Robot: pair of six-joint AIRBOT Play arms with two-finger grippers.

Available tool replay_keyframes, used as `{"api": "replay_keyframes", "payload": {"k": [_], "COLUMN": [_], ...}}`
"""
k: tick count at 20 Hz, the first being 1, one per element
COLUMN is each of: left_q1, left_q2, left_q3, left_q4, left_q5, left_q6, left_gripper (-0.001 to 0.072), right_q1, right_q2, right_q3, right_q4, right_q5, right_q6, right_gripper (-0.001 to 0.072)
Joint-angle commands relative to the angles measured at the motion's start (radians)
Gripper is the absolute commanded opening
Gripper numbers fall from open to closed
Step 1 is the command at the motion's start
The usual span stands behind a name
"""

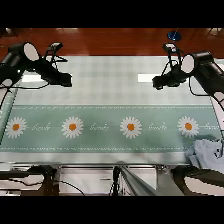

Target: Fold the shirts.

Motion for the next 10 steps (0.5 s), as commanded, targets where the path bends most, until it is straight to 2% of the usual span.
{"api": "replay_keyframes", "payload": {"k": [1, 6, 10], "left_q1": [0.001, 0.001, 0.001], "left_q2": [0.011, 0.035, 0.043], "left_q3": [-0.001, -0.005, -0.092], "left_q4": [0.0, 0.0, 0.0], "left_q5": [-0.008, -0.008, 0.0], "left_q6": [-0.002, -0.002, -0.001], "left_gripper": [0.0454, 0.0454, 0.0454], "right_q1": [0.001, 0.001, 0.001], "right_q2": [0.0, 0.0, 0.0], "right_q3": [0.001, 0.001, 0.001], "right_q4": [0.0, 0.002, 0.002], "right_q5": [0.0, 0.0, 0.0], "right_q6": [0.0, 0.0, 0.0], "right_gripper": [0.0493, 0.0493, 0.0493]}}
